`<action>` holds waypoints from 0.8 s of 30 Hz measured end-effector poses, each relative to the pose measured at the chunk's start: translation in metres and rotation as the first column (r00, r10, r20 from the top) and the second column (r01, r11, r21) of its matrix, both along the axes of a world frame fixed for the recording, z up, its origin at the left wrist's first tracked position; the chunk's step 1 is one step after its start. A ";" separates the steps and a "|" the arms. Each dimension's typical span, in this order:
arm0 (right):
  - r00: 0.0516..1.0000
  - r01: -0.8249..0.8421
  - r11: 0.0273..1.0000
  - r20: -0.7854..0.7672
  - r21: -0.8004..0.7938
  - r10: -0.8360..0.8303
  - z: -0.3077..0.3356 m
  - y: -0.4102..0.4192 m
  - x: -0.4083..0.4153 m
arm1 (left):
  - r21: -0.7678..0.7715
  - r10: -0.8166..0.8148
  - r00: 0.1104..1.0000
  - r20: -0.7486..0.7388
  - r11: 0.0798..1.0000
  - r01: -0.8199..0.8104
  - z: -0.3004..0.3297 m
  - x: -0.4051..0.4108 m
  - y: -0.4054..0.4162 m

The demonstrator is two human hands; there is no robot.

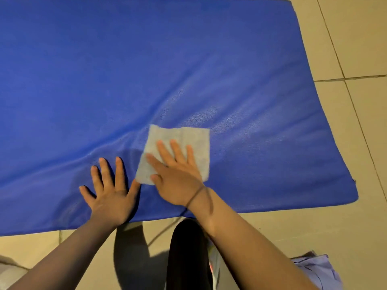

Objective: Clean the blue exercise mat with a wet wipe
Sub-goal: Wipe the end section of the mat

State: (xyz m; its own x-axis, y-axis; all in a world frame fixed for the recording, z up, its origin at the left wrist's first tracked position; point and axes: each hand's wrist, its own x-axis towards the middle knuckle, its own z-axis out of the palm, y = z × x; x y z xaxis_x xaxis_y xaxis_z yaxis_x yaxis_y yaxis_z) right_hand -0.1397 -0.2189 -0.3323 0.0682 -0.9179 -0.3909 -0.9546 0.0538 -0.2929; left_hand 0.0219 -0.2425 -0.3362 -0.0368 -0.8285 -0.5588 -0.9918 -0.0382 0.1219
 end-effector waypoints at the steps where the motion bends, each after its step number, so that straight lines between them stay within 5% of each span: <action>1: 0.991 -0.128 0.992 0.043 0.023 0.127 -0.002 -0.008 -0.002 | -0.026 -0.006 0.999 -0.041 1.000 0.005 0.003 0.003 0.001; 4: 0.988 -0.156 0.987 -0.013 0.045 0.157 -0.010 -0.043 -0.041 | -0.140 -0.048 0.985 -0.166 0.990 0.024 0.015 0.020 -0.001; 6: 0.991 0.118 0.993 -0.069 0.019 -0.116 -0.015 -0.064 -0.084 | -0.281 -0.014 0.979 -0.203 0.959 -0.044 0.020 0.039 -0.008; 9: 0.835 0.548 0.835 -0.086 0.041 -0.544 -0.014 -0.073 -0.135 | -0.409 0.150 0.973 -0.176 0.888 -0.211 0.013 0.067 -0.023; 12: 0.776 0.628 0.775 -0.145 0.077 -0.614 -0.014 -0.080 -0.127 | -0.401 0.252 0.961 -0.111 0.874 -0.275 -0.008 0.072 -0.031; 14: 0.854 0.511 0.857 -0.158 0.070 -0.496 -0.016 -0.085 -0.088 | -0.406 0.263 0.962 -0.073 0.873 -0.270 -0.021 0.070 -0.028; 17: 0.994 0.093 0.996 -0.052 0.013 -0.092 -0.019 -0.078 0.002 | -0.469 0.262 0.960 -0.098 0.839 -0.277 -0.037 0.071 -0.023; 20: 0.931 -0.362 0.932 -0.045 0.003 0.361 -0.013 -0.066 0.069 | -0.518 0.245 0.962 -0.118 0.812 -0.270 -0.041 0.073 -0.023; 22: 0.913 -0.403 0.915 -0.072 -0.007 0.402 -0.016 -0.077 0.064 | -0.531 0.237 0.965 -0.109 0.807 -0.258 -0.042 0.073 -0.023; 24: 0.972 -0.237 0.971 -0.013 -0.016 0.237 -0.020 -0.095 0.038 | -0.521 0.250 0.962 -0.109 0.810 -0.269 -0.041 0.074 -0.023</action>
State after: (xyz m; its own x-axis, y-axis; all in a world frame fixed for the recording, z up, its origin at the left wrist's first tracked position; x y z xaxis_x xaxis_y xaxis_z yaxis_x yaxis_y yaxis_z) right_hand -0.1020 -0.3141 -0.3519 0.2802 -0.8827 -0.3773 -0.9428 -0.1790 -0.2814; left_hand 0.0962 -0.2656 -0.3775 0.2114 -0.9767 -0.0378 -0.9491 -0.2143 0.2309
